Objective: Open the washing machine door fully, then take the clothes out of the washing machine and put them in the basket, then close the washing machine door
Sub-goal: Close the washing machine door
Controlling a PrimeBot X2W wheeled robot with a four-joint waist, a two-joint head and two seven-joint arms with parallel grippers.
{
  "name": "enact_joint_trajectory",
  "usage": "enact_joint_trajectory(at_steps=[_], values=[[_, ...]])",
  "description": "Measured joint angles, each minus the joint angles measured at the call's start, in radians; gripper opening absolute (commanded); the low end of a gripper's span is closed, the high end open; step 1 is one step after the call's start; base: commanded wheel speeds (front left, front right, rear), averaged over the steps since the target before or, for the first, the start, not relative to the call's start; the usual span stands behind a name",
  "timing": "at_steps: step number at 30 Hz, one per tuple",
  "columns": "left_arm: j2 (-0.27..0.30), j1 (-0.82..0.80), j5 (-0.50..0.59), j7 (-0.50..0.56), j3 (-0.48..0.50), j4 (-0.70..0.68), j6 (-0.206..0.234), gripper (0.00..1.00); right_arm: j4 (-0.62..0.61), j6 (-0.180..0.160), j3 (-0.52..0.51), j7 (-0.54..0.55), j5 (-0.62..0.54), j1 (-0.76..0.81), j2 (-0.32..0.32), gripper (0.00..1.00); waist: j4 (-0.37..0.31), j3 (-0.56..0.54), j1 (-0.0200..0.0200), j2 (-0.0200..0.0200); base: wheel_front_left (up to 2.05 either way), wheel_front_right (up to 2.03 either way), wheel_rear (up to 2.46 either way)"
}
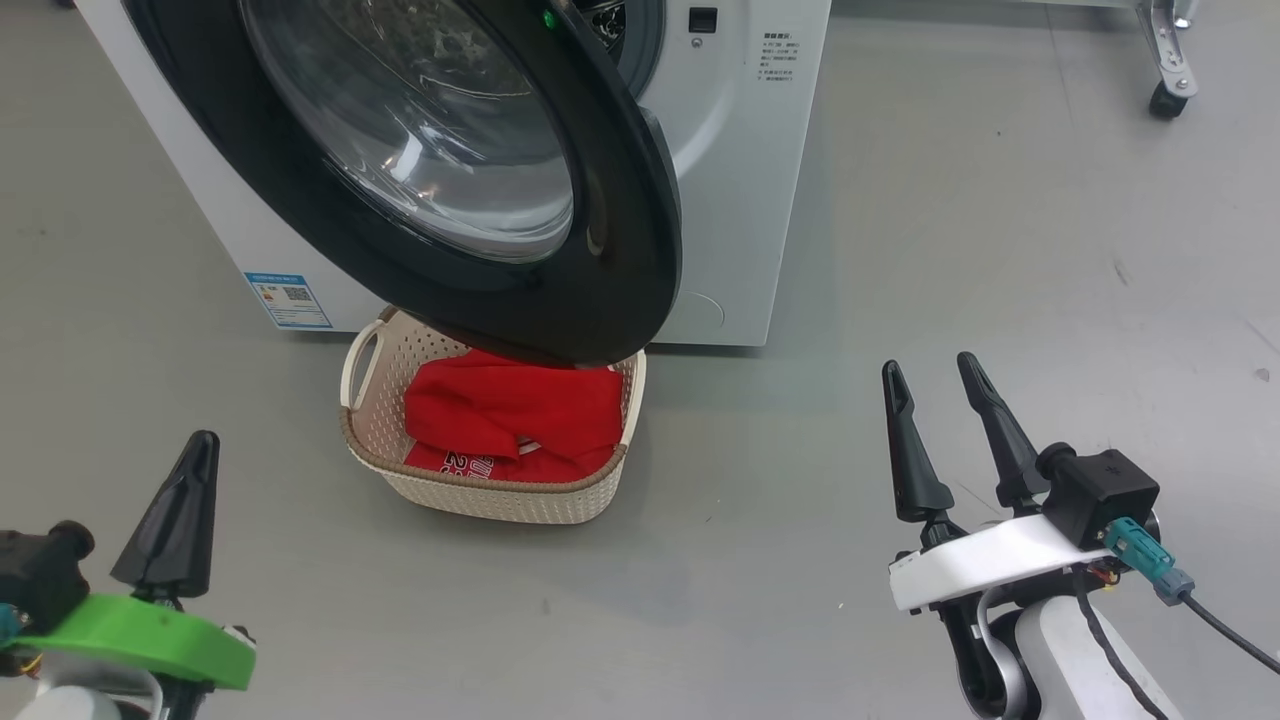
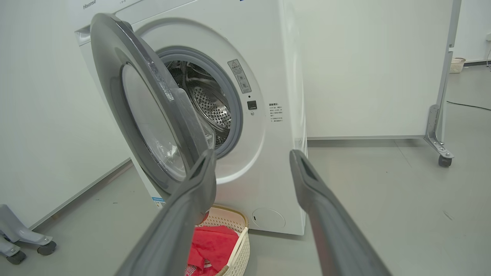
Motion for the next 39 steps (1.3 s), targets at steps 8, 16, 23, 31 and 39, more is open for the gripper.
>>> enact_joint_trajectory(at_steps=[8, 16, 23, 31, 39], values=[[-0.039, 0.032, 0.093, -0.005, -0.019, 0.004, 0.049, 1.0, 0.002, 0.007, 0.001, 0.0, 0.0, 0.017, 0.001, 1.0, 0.006, 0.006, 0.0, 0.0, 0.0, 0.0, 0.0], [-0.071, 0.037, 0.154, -0.001, -0.021, 0.002, 0.079, 1.0, 0.002, 0.007, 0.001, 0.0, -0.001, 0.017, 0.003, 1.0, 0.01, 0.012, 0.0, 0.0, 0.0, 0.0, 0.0], [-0.107, 0.038, 0.171, 0.002, 0.024, -0.027, 0.097, 1.0, 0.005, 0.008, 0.001, 0.0, -0.002, 0.017, 0.006, 1.0, 0.011, 0.015, 0.0, 0.0, 0.0, 0.0, 0.0], [-0.137, 0.039, 0.213, 0.002, 0.04, -0.047, 0.097, 1.0, 0.01, 0.017, 0.005, 0.0, -0.008, 0.017, 0.008, 1.0, 0.012, 0.016, 0.0, 0.0, 0.0, 0.0, 0.0], [-0.157, 0.055, 0.239, 0.002, 0.056, -0.052, 0.094, 1.0, 0.018, 0.017, 0.007, 0.0, -0.009, 0.017, 0.009, 1.0, 0.011, 0.012, 0.0, 0.0, 0.0, 0.0, 0.0]])
